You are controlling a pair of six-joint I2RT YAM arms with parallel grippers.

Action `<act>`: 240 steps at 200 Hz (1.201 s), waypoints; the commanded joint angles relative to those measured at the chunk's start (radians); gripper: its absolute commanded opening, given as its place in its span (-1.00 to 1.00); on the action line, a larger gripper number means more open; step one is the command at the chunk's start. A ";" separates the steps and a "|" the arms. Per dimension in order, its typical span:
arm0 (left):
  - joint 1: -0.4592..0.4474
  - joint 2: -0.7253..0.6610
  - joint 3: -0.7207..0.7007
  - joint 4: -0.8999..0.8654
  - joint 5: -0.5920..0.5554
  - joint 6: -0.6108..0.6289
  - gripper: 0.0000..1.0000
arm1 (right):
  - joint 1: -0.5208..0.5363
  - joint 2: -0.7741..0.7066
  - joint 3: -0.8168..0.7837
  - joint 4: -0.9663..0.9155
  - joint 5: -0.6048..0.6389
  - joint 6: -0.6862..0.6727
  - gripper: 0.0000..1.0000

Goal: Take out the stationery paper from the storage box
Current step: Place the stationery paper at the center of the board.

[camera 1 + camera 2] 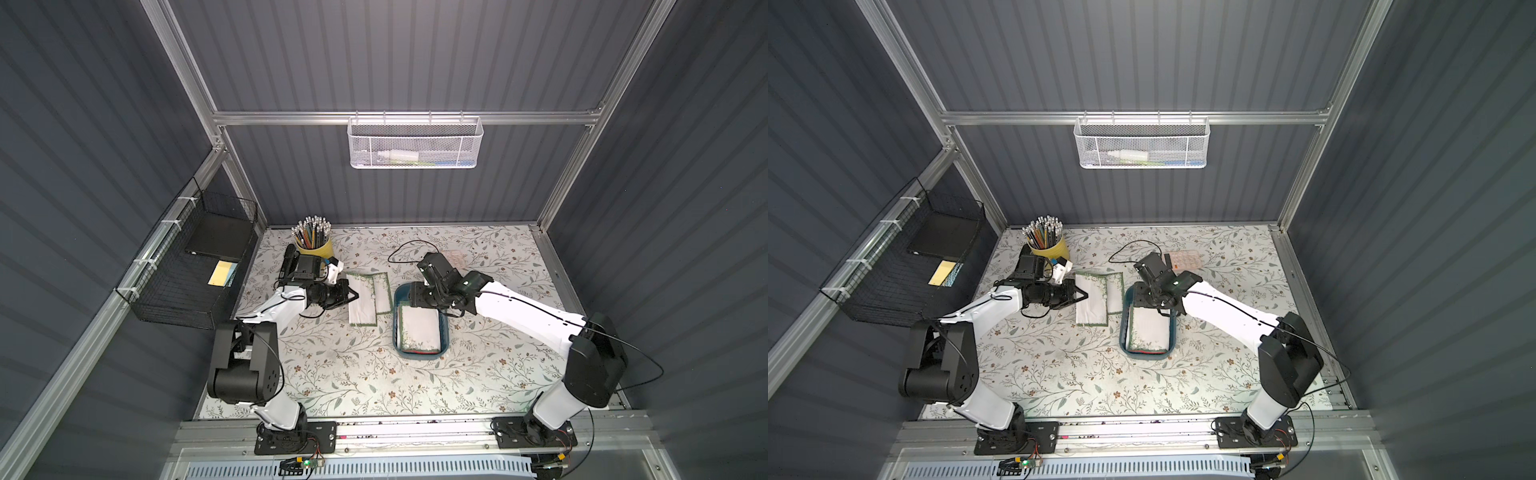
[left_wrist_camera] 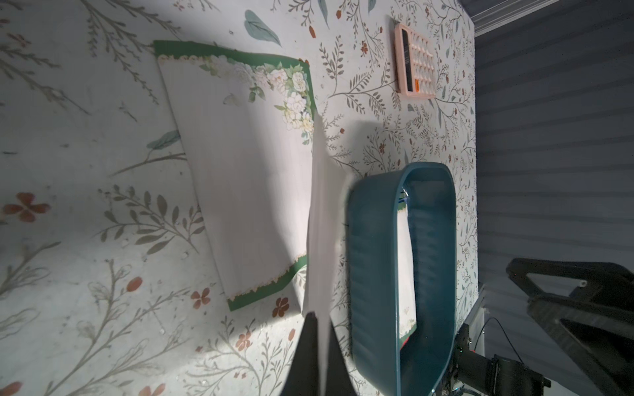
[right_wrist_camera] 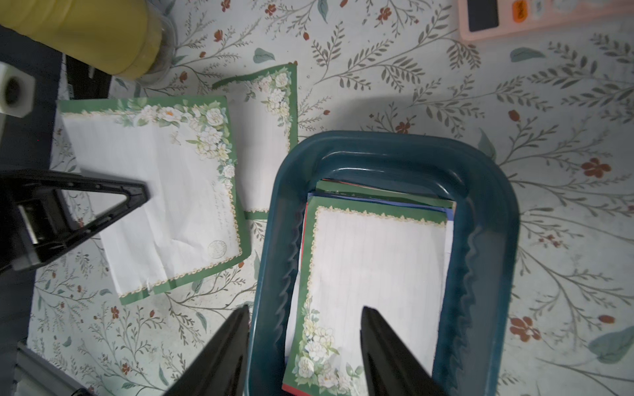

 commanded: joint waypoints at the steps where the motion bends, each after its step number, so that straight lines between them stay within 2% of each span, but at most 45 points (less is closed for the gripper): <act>1: 0.000 0.020 0.006 0.030 -0.037 -0.004 -0.94 | 0.000 0.072 -0.008 -0.066 0.023 0.011 0.13; 17: 0.000 0.036 0.000 0.039 -0.038 -0.006 -0.84 | 0.001 0.123 0.008 -0.094 0.026 0.027 0.13; 30: 0.000 0.046 -0.007 0.042 -0.055 -0.007 -0.69 | 0.001 0.153 0.015 -0.104 0.032 0.029 0.14; 57: 0.000 0.072 -0.019 0.030 -0.108 -0.006 -0.44 | 0.003 0.204 0.057 -0.175 0.102 0.053 0.15; 76: -0.001 0.079 -0.023 0.012 -0.144 0.001 -0.20 | 0.005 0.227 0.090 -0.221 0.151 0.061 0.17; 89: -0.001 0.067 -0.020 0.003 -0.186 -0.004 0.08 | 0.005 0.235 0.104 -0.240 0.173 0.066 0.20; 117: -0.001 0.031 0.003 -0.023 -0.255 -0.013 0.33 | 0.006 0.254 0.107 -0.248 0.193 0.070 0.23; 165: -0.001 -0.064 0.079 -0.095 -0.351 -0.024 0.42 | 0.004 0.280 0.094 -0.237 0.187 0.103 0.33; 212: -0.001 -0.112 0.103 -0.130 -0.353 -0.027 0.42 | 0.004 0.326 0.113 -0.264 0.203 0.141 0.37; 240: -0.001 -0.123 0.076 -0.122 -0.344 -0.033 0.42 | -0.002 0.324 0.075 -0.222 0.160 0.154 0.39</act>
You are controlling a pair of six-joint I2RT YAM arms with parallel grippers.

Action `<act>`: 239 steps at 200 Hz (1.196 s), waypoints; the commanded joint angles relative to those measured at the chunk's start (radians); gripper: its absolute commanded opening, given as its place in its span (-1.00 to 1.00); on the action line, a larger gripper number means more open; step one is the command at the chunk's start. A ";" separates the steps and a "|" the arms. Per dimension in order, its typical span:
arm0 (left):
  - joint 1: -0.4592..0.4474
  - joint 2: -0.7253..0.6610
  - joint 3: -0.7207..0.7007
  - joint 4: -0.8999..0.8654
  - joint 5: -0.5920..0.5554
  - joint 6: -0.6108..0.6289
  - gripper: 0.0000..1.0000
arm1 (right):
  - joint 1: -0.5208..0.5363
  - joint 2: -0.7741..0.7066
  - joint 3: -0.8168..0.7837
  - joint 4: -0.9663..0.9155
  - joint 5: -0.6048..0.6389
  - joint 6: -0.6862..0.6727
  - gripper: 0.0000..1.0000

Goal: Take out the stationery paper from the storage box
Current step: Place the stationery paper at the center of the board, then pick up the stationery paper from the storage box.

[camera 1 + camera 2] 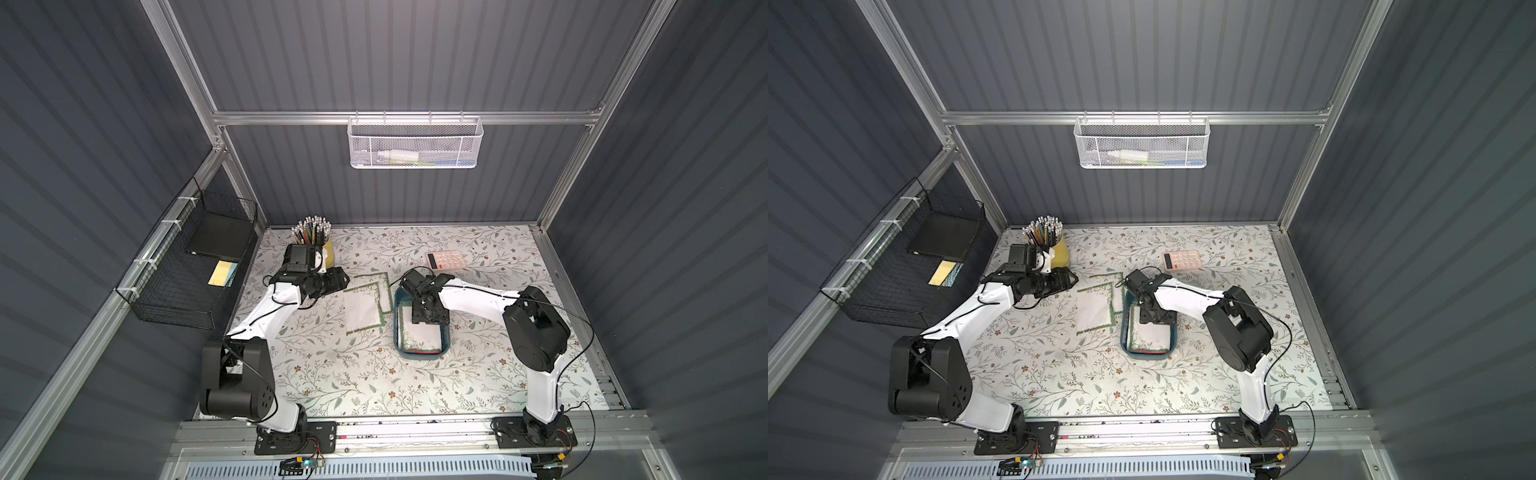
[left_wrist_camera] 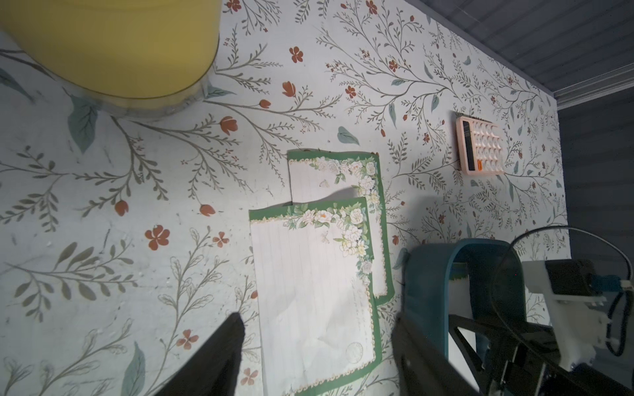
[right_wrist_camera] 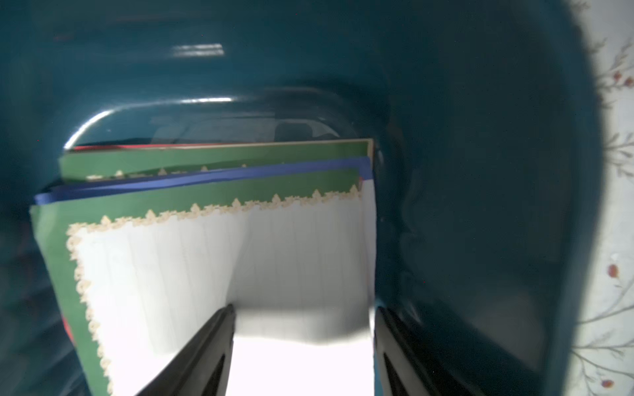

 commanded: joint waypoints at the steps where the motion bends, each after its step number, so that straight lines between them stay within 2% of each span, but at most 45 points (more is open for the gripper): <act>1: -0.001 -0.023 -0.011 -0.035 -0.004 -0.008 0.42 | -0.003 0.005 -0.020 0.003 -0.017 0.033 0.39; 46: -0.001 -0.020 -0.024 -0.030 0.002 -0.006 0.41 | -0.013 -0.002 -0.088 0.082 -0.095 0.044 0.39; 77: -0.001 -0.017 -0.023 -0.033 0.001 -0.002 0.41 | -0.014 -0.002 -0.112 0.097 -0.114 0.043 0.32; 141: -0.001 0.001 -0.042 0.000 0.016 -0.018 0.41 | -0.013 -0.025 -0.075 0.051 -0.071 0.026 -0.13; 172: -0.001 0.004 -0.044 0.004 0.018 -0.021 0.40 | -0.012 -0.035 -0.034 0.002 -0.036 0.013 -0.21; 239: -0.001 0.015 -0.039 0.016 0.042 -0.031 0.39 | -0.012 -0.099 0.035 -0.041 0.023 -0.002 -0.22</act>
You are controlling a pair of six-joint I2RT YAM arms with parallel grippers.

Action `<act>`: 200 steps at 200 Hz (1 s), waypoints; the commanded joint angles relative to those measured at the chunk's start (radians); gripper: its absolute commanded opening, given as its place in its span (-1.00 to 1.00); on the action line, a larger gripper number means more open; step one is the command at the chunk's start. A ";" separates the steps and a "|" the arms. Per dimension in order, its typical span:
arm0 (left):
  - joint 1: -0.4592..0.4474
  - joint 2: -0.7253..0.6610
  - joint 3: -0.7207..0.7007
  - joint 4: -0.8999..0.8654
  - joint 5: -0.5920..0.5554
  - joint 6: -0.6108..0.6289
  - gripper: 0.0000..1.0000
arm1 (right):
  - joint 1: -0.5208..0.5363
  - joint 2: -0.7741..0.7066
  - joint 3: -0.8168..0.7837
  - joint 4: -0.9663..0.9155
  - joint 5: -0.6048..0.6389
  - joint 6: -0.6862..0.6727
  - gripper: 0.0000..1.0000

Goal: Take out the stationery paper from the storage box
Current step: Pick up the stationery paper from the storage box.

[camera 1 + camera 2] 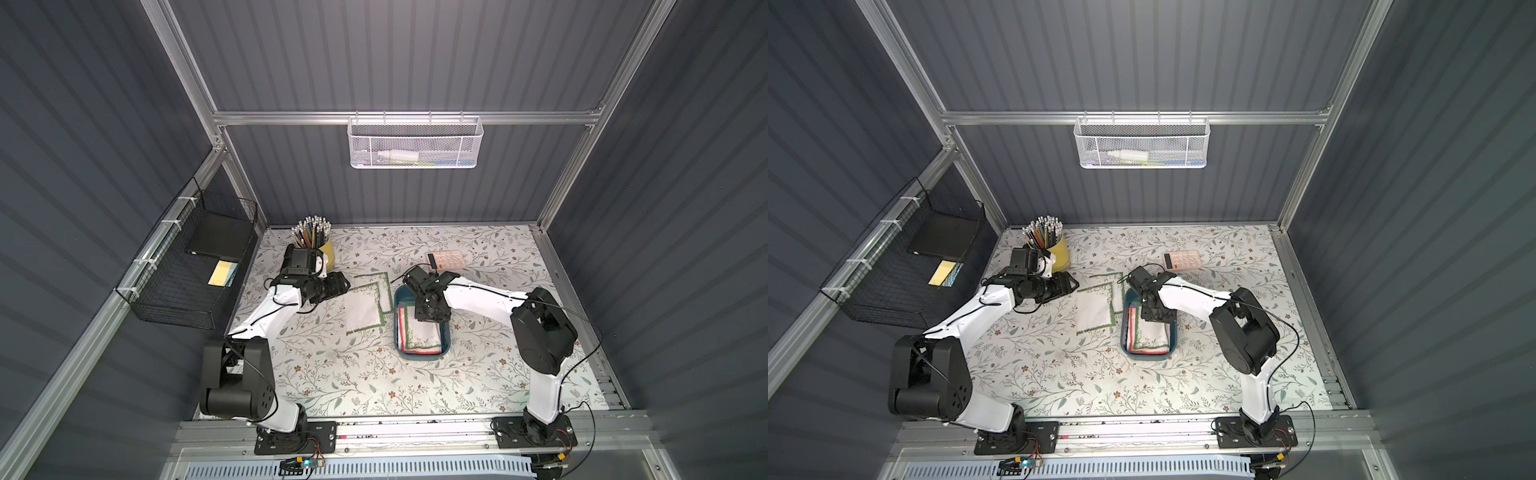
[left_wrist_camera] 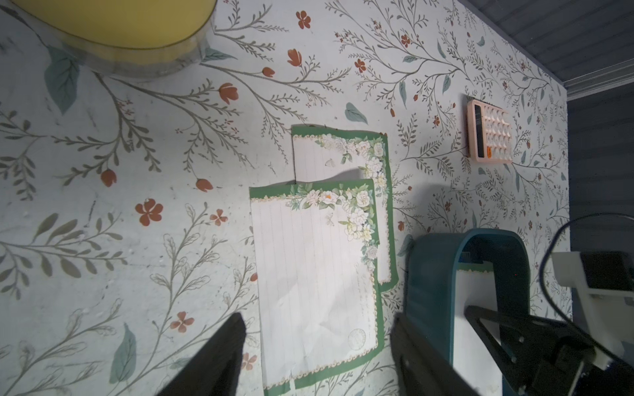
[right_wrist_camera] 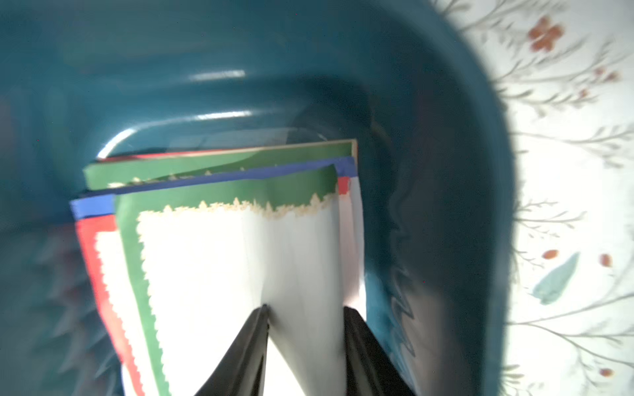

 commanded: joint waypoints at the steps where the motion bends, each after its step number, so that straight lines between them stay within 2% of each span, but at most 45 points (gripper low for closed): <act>1: -0.001 0.011 -0.005 0.017 0.023 -0.012 0.39 | 0.002 -0.042 0.034 -0.038 0.041 -0.011 -0.22; 53: -0.001 0.020 -0.014 0.033 0.044 -0.021 0.34 | 0.002 -0.049 0.039 -0.047 0.059 -0.027 -0.26; 98: -0.001 0.013 -0.008 0.039 0.071 -0.024 0.33 | 0.001 -0.075 0.033 -0.025 0.062 -0.031 -0.44; 142: -0.002 0.008 -0.012 0.049 0.111 -0.029 0.33 | 0.000 -0.132 0.038 -0.026 0.079 -0.038 -0.45; 200: -0.002 -0.012 -0.035 0.114 0.258 -0.053 0.33 | -0.005 -0.270 0.021 0.045 0.086 -0.044 -0.51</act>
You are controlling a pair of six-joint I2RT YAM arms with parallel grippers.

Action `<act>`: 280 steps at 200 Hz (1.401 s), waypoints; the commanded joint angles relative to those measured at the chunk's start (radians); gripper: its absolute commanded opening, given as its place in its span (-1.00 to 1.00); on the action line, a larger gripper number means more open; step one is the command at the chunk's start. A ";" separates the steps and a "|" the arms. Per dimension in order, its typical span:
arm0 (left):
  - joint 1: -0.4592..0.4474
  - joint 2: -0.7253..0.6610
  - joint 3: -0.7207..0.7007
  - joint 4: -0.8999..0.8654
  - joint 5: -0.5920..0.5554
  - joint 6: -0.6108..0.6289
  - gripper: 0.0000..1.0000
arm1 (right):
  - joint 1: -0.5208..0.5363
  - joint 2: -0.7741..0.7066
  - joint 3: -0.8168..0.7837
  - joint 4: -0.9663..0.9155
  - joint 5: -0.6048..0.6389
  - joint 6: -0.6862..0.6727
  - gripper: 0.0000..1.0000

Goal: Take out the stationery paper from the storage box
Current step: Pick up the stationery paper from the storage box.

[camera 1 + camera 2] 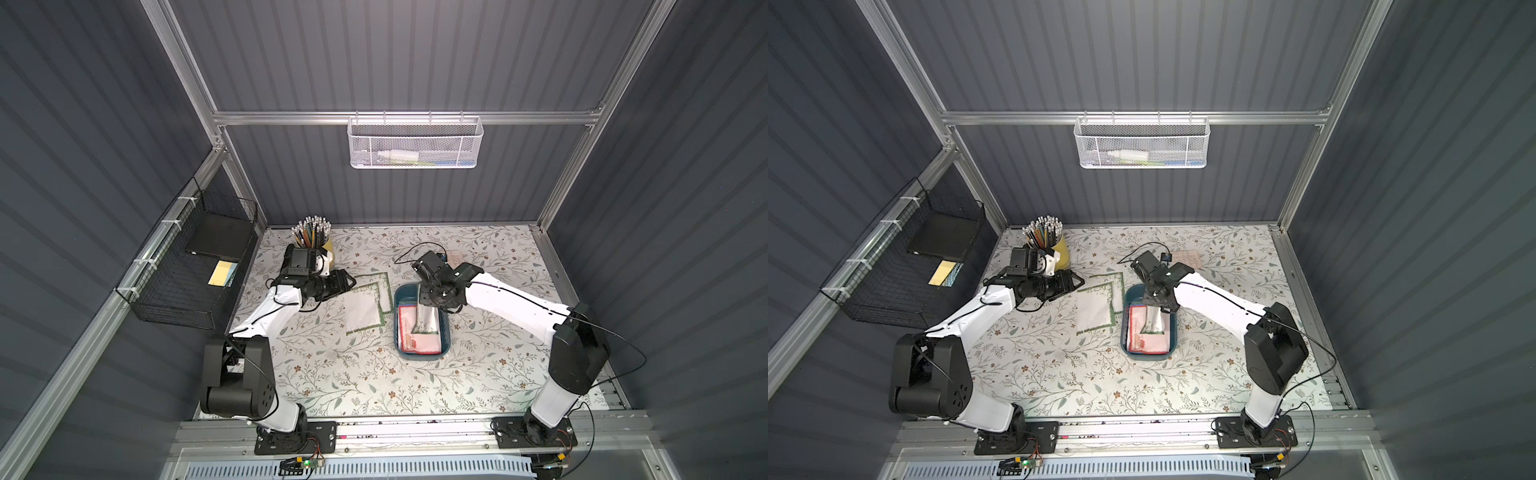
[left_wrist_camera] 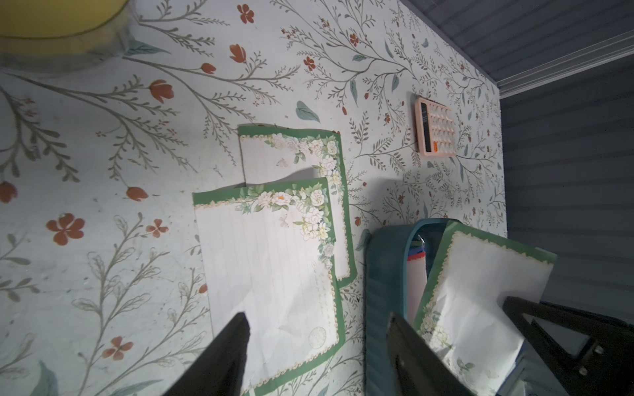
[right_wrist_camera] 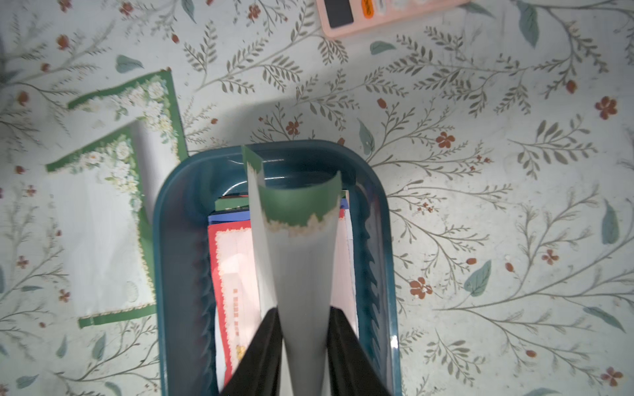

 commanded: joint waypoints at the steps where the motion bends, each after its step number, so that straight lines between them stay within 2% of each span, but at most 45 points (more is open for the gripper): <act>1: -0.001 -0.017 -0.023 0.043 0.100 -0.020 0.33 | -0.005 -0.060 -0.003 0.048 0.027 -0.012 -0.52; 20: -0.001 -0.024 -0.026 0.057 0.129 -0.027 0.33 | -0.009 -0.106 -0.045 0.097 0.032 -0.011 -0.66; 56: -0.001 -0.027 -0.035 0.073 0.160 -0.039 0.34 | -0.013 -0.170 -0.093 0.160 0.007 -0.020 -0.69; 101: -0.001 -0.040 -0.065 0.203 0.360 -0.086 0.35 | -0.019 -0.247 -0.092 0.229 -0.020 -0.071 -0.62; 135: -0.001 -0.017 -0.075 0.268 0.469 -0.084 0.35 | -0.035 -0.297 -0.084 0.235 -0.044 -0.090 -0.62; 164: -0.010 -0.021 -0.119 0.414 0.576 -0.137 0.21 | -0.050 -0.328 -0.095 0.262 -0.098 -0.100 -0.62; 183: -0.045 -0.026 -0.116 0.462 0.615 -0.141 0.21 | -0.050 -0.330 -0.091 0.275 -0.126 -0.103 -0.63; 220: -0.182 -0.002 -0.068 0.495 0.622 -0.114 0.31 | -0.051 -0.313 -0.076 0.311 -0.197 -0.102 -0.64; 247: -0.187 -0.009 -0.071 0.566 0.636 -0.126 0.46 | -0.050 -0.312 -0.074 0.317 -0.217 -0.100 -0.64; 280: -0.189 0.031 -0.049 0.559 0.646 -0.103 0.46 | -0.050 -0.314 -0.078 0.324 -0.232 -0.099 -0.65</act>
